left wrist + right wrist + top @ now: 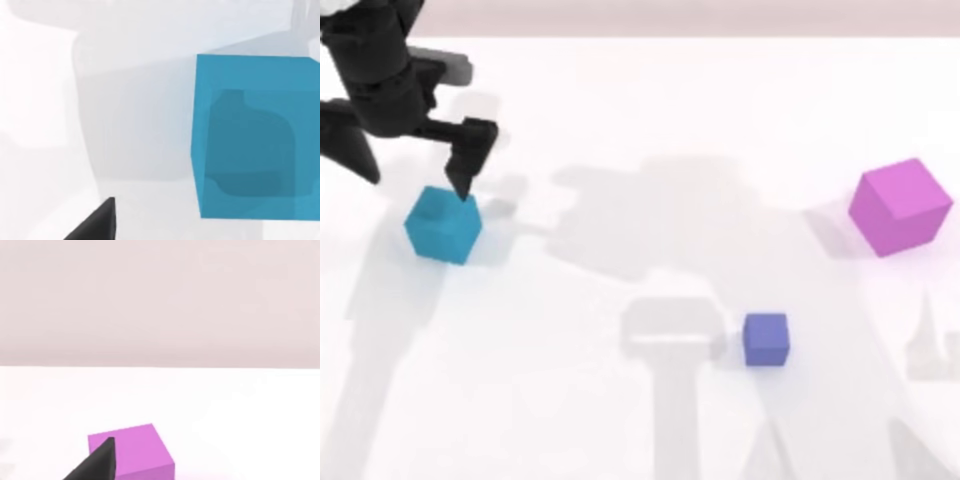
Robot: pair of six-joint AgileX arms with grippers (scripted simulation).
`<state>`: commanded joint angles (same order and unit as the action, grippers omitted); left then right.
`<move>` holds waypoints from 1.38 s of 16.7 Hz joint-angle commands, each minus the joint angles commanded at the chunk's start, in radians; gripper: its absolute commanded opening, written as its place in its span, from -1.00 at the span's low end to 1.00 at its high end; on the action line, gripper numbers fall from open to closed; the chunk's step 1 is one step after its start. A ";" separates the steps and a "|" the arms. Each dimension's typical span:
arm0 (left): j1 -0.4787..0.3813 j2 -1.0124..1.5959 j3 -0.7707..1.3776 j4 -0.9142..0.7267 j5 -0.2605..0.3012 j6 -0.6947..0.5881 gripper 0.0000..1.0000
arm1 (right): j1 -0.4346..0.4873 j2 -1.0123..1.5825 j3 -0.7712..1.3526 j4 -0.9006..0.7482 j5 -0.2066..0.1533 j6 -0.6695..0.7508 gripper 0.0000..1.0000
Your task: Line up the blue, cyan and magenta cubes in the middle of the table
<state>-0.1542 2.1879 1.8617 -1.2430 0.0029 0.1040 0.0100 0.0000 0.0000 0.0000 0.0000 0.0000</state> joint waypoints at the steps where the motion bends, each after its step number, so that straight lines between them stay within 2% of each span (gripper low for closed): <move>1: -0.001 0.001 -0.003 0.003 0.000 0.001 1.00 | 0.000 0.000 0.000 0.000 0.000 0.000 1.00; 4: -0.004 0.020 -0.058 0.074 0.000 0.003 1.00 | 0.000 0.000 0.000 0.000 0.000 0.000 1.00; 9: -0.004 0.080 -0.194 0.279 0.001 0.003 1.00 | 0.000 0.000 0.000 0.000 0.000 0.000 1.00; 14: -0.004 0.091 -0.217 0.306 0.001 0.003 1.00 | 0.000 0.000 0.000 0.000 0.000 0.000 1.00; 23: -0.004 0.091 -0.217 0.306 0.001 0.003 -0.36 | 0.000 0.000 0.000 0.000 0.000 0.000 1.00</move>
<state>-0.1583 2.2791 1.6452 -0.9368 0.0038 0.1074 0.0100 0.0000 0.0000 0.0000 0.0000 0.0000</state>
